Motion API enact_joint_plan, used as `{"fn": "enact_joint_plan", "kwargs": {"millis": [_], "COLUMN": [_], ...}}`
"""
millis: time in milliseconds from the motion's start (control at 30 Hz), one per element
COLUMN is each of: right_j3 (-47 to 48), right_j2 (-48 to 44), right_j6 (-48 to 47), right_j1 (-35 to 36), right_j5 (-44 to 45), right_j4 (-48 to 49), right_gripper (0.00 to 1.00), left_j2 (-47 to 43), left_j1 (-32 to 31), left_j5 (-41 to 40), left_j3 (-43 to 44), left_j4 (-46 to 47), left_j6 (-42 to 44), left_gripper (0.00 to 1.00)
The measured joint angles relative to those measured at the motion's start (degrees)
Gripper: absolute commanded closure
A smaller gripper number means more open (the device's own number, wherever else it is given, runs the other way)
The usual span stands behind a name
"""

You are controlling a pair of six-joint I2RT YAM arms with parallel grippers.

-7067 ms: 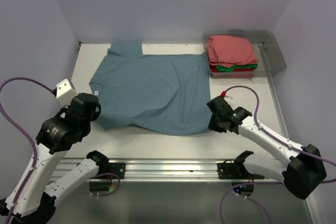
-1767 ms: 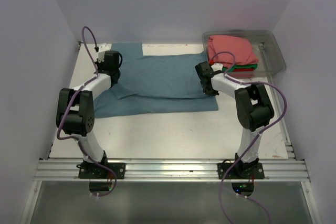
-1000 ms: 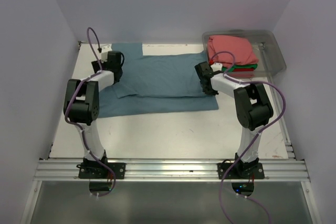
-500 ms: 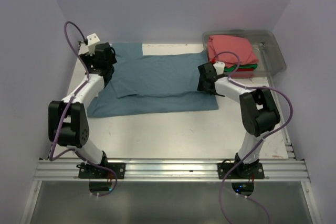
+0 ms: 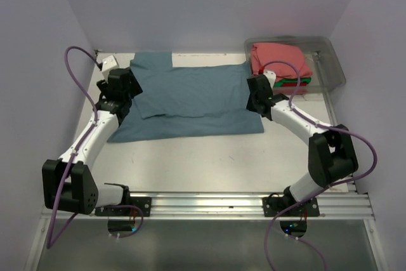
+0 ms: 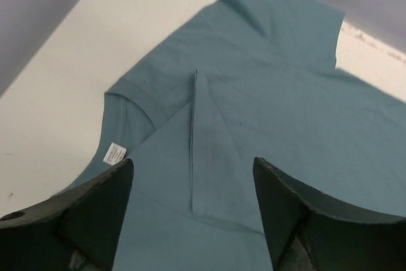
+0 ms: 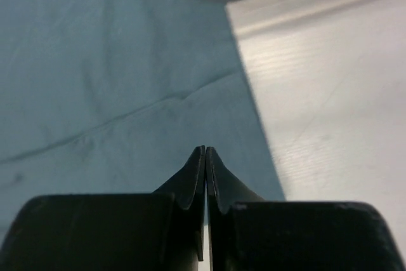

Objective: Fold and stack the t-shirts
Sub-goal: Fold the flattened tshirt in 1/3 of the way

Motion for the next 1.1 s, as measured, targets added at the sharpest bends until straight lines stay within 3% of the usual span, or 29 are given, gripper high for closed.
{"fn": "enact_joint_plan", "kwargs": {"millis": [33, 67, 100, 167, 200, 333, 467, 600, 1100], "right_j3": [-0.8, -1.5, -1.8, -1.8, -1.5, -0.3, -0.3, -0.8, -3.8], "right_j2": [0.0, 0.1, 0.2, 0.8, 1.2, 2.7, 3.7, 4.8, 5.2], "right_j6": [-0.5, -1.1, -1.6, -2.6, -3.0, -4.3, -4.4, -4.3, -5.0], "right_j1": [-0.1, -0.1, 0.0, 0.7, 1.5, 6.4, 9.3, 9.2, 9.1], "right_j5": [-3.0, -6.6, -10.5, -17.8, -20.6, -26.8, -30.3, -31.0, -30.7], "right_j4": [0.4, 0.8, 1.0, 2.4, 2.9, 4.0, 4.6, 5.0, 4.9], "right_gripper": [1.0, 1.0, 1.0, 1.0, 1.0, 1.0, 1.0, 1.0, 1.0], "left_j2": [-0.8, -1.5, -1.9, -2.7, -2.9, -3.1, -2.8, -0.5, 13.1], "left_j1": [0.0, 0.0, 0.0, 0.0, 0.0, 0.0, 0.0, 0.0, 0.0], "left_j5": [1.4, 2.6, 3.7, 6.1, 6.9, 10.4, 12.4, 13.1, 14.2], "left_j3": [-1.1, -2.2, -3.1, -5.6, -6.7, -11.3, -12.8, -13.7, -16.2], "left_j4": [-0.9, -1.7, -2.2, -2.9, -3.0, -3.5, -3.4, -1.3, 11.1], "left_j6": [-0.5, -1.1, -1.9, -2.9, -3.4, -5.0, -7.5, -9.9, -14.8], "left_gripper": [0.33, 0.61, 0.76, 0.98, 1.0, 1.0, 0.78, 0.65, 0.69]}}
